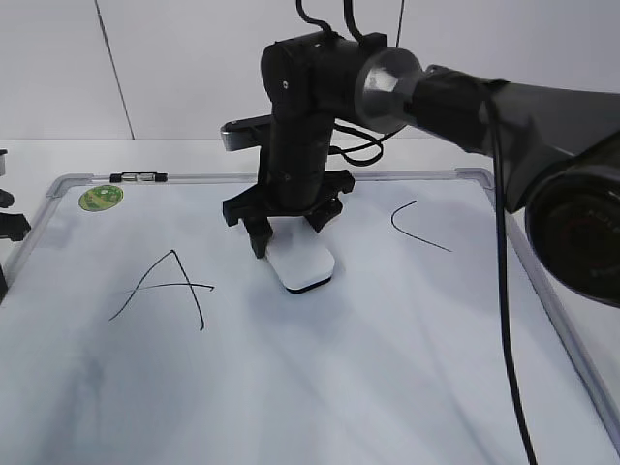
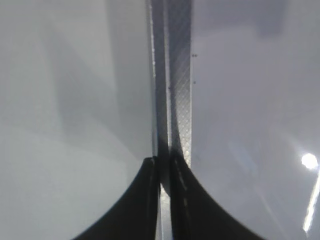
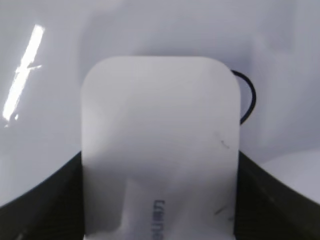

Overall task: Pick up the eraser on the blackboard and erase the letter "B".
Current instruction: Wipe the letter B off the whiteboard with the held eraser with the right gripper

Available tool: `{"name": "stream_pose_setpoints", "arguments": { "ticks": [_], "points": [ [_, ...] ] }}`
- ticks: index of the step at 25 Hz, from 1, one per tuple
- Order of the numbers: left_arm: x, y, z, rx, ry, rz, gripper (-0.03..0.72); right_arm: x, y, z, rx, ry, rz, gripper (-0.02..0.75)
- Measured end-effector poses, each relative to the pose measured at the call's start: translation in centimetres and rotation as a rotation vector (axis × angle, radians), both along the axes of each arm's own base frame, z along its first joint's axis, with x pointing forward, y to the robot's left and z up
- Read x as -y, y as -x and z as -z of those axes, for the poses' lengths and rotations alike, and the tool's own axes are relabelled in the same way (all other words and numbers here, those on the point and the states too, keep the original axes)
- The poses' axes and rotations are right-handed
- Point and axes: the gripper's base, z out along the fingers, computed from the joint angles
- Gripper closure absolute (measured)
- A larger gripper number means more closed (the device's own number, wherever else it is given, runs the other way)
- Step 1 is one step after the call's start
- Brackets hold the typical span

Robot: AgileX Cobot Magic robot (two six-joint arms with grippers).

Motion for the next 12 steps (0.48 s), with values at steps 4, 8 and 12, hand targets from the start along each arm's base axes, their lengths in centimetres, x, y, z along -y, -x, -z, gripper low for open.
{"name": "stream_pose_setpoints", "arguments": {
  "ticks": [4, 8, 12],
  "points": [
    [0.07, 0.05, -0.01, -0.006, 0.007, -0.003, 0.664, 0.22, 0.02, -0.28, 0.002, -0.002, 0.005, 0.143],
    [0.13, 0.09, -0.02, -0.011, 0.014, -0.007, 0.664, 0.28, 0.12, -0.51, 0.002, -0.002, 0.005, 0.143],
    [0.14, 0.11, -0.02, -0.013, 0.016, -0.007, 0.664, 0.30, 0.14, -0.58, 0.002, -0.002, 0.005, 0.144]
  ]
}}
